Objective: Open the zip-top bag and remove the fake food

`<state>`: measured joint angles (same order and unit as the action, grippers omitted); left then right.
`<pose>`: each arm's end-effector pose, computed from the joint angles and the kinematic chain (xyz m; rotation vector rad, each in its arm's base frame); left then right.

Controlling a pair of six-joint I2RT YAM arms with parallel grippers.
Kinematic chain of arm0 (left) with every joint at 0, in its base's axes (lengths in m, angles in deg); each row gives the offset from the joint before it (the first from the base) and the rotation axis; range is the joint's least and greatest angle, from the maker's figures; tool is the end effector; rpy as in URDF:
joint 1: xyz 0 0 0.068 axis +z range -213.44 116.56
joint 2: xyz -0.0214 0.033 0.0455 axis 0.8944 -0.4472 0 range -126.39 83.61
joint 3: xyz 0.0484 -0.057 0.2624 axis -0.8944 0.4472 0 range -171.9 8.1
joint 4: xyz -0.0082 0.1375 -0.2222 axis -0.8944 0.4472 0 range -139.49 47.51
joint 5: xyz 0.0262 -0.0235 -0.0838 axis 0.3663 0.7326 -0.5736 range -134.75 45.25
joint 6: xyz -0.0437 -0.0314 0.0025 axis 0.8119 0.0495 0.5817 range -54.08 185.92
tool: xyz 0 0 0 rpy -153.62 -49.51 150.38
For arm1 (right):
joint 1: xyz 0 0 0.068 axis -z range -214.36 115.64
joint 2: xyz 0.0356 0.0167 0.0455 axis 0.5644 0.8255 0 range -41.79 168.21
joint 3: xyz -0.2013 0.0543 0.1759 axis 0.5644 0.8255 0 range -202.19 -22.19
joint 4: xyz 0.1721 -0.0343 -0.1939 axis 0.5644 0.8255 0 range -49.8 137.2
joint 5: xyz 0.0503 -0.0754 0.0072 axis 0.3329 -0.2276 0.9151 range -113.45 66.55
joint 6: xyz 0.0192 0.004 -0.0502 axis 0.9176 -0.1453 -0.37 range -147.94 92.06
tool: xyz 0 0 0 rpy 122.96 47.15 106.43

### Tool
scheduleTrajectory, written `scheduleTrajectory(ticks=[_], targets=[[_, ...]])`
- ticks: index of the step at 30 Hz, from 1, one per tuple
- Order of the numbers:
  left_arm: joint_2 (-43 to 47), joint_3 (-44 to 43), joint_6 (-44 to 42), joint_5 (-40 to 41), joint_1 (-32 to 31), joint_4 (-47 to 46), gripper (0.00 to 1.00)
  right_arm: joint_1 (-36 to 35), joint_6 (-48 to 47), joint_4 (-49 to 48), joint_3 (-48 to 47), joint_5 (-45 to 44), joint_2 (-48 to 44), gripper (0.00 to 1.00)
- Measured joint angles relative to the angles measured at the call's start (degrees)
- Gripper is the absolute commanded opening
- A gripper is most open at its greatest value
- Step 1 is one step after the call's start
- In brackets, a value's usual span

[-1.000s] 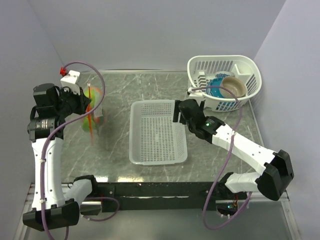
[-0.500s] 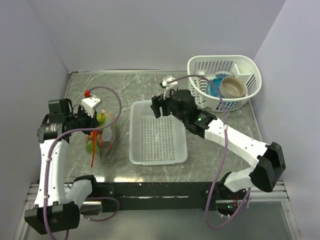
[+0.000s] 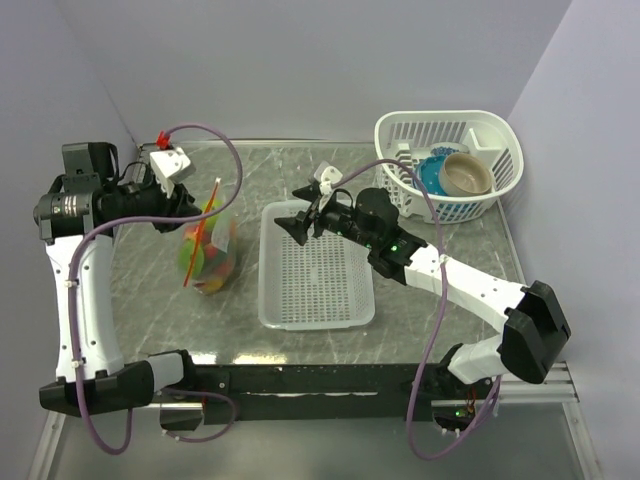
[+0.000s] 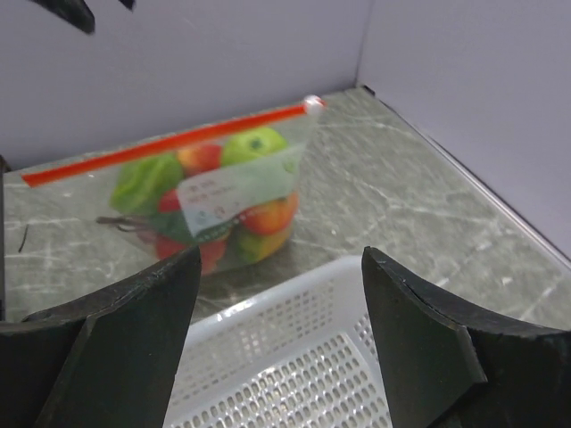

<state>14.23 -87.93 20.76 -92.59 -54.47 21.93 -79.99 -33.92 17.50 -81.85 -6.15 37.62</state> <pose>0.1904 0.0033 0.4552 0.9997 1.8360 -0.4223 0.2234 0.2435 0.3522 -0.9002 1.2904 0.7771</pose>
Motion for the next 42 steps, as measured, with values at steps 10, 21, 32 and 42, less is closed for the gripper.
scheduleTrajectory(ticks=[10, 21, 32, 42], targets=[[3.7, 19.3, 8.2, 0.7, 0.0, -5.6, 0.99, 0.0, -0.7, -1.2, -0.1, 2.0, 0.0, 0.82], [14.1, 39.2, 33.1, 14.9, -22.8, -31.7, 0.99, 0.0, -0.3, -1.7, 4.2, -1.8, 0.0, 0.82], [13.8, 43.9, 38.8, 28.5, -30.9, -39.2, 0.99, 0.0, 0.2, -1.5, 8.3, -6.7, -3.0, 0.82], [11.4, 45.9, 46.1, 38.0, -34.3, -46.8, 0.85, 0.0, 1.7, -1.2, 13.2, -10.4, -7.0, 0.8]])
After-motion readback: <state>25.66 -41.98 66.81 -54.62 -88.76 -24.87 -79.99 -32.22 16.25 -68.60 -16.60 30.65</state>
